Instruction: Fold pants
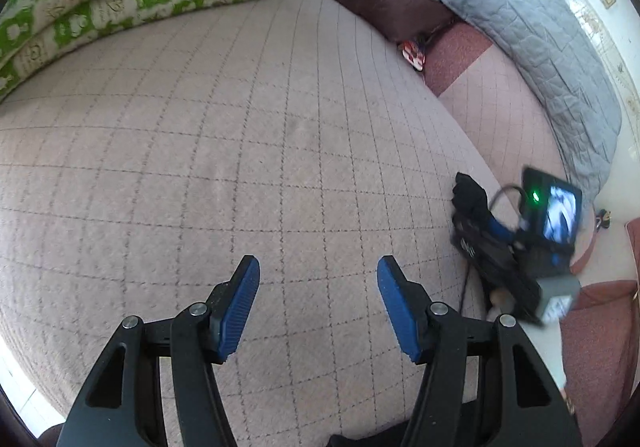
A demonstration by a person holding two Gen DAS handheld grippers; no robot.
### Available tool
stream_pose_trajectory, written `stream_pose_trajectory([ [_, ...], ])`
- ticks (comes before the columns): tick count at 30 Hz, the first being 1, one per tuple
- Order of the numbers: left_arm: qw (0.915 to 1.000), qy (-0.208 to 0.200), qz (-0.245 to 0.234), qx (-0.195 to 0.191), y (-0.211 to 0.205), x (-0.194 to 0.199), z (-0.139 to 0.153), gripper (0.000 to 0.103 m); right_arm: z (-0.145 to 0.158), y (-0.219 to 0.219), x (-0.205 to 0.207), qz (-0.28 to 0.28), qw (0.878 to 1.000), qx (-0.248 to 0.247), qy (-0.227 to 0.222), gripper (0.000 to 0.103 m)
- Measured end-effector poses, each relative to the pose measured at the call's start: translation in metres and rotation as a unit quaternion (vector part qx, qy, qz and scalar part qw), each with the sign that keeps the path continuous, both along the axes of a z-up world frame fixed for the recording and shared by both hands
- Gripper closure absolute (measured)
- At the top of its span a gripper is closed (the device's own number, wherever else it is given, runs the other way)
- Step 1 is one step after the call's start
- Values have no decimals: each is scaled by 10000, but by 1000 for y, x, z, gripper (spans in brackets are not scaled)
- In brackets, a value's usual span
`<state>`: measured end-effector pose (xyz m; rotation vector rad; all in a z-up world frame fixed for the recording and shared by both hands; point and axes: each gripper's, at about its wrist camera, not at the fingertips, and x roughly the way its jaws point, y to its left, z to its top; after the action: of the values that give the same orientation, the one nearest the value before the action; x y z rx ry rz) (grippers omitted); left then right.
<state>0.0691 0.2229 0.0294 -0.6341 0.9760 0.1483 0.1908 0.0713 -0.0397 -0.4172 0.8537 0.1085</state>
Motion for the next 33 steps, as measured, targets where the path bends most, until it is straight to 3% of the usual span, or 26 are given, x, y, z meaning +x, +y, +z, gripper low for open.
stream_pose_trajectory([
  [1, 10000, 43, -21, -34, 0, 2, -2, 43, 1, 2, 6, 103, 9998, 19, -175, 44],
  [3, 9999, 102, -42, -105, 0, 4, -5, 43, 3, -5, 18, 142, 9982, 531, 224, 74],
  [5, 9997, 153, -83, -199, 0, 6, -8, 43, 10, -16, 24, 51, 9954, 871, 401, 82],
  [7, 9994, 142, -152, -269, 1, 5, -9, 43, 20, -35, 27, -24, 9866, 1502, 644, 83],
  [9, 9994, 101, -167, -294, 2, 4, -7, 43, 34, -56, 21, 2, 9688, 2345, 798, 83],
  [12, 9991, 71, -99, -403, 5, 3, -8, 43, 46, -83, 12, 212, 9123, 3882, 1289, 82],
  [13, 9989, 76, -69, -454, 7, 2, -9, 43, 44, -92, 9, 258, 8799, 4509, 1478, 78],
  [14, 9988, 81, -33, -484, 9, 1, -10, 43, 40, -94, 8, 254, 8598, 4837, 1616, 69],
  [15, 9988, 91, -3, -488, 11, 1, -11, 43, 35, -95, 5, 219, 8462, 5020, 1773, 61],
  [16, 9988, 104, 24, -484, 12, 1, -13, 43, 26, -91, 7, 144, 8344, 5126, 2019, 42],
  [17, 9988, 100, 35, -481, 12, 1, -13, 43, 22, -85, 6, 83, 8313, 5131, 2136, 37],
  [21, 9989, 106, 170, -421, 17, -2, -15, 43, 28, -79, -8, 36, 8442, 5002, 1925, 37],
  [23, 9988, 127, 205, -419, 20, -3, -17, 43, 36, -87, -16, -84, 8574, 4828, 1778, 37],
  [28, 9990, 170, 36, -421, 12, 0, -19, 43, 50, -149, -55, -517, 8918, 4283, 1360, 37],
  [33, 9990, 204, -272, -275, -6, -2, -20, 43, 46, -239, -110, -1306, 9010, 4003, 1046, 37],
])
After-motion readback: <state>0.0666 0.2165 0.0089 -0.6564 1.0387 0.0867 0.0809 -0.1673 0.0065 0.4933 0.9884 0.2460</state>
